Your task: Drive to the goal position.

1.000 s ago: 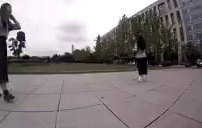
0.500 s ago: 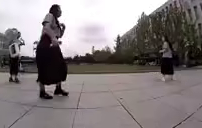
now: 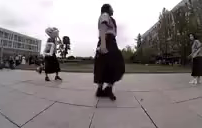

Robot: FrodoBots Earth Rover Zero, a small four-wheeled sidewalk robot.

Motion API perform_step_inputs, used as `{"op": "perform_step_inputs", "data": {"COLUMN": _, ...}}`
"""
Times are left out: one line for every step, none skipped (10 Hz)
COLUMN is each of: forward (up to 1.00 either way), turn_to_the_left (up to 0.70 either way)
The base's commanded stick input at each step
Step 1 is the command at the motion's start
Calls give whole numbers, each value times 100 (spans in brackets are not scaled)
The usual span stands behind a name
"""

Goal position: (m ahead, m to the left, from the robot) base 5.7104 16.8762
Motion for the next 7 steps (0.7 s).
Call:
{"op": "perform_step_inputs", "data": {"forward": 0, "turn_to_the_left": 68}}
{"op": "perform_step_inputs", "data": {"forward": 0, "turn_to_the_left": 69}}
{"op": "perform_step_inputs", "data": {"forward": 0, "turn_to_the_left": 69}}
{"op": "perform_step_inputs", "data": {"forward": 0, "turn_to_the_left": 69}}
{"op": "perform_step_inputs", "data": {"forward": 0, "turn_to_the_left": 69}}
{"op": "perform_step_inputs", "data": {"forward": 0, "turn_to_the_left": 70}}
{"op": "perform_step_inputs", "data": {"forward": 0, "turn_to_the_left": 70}}
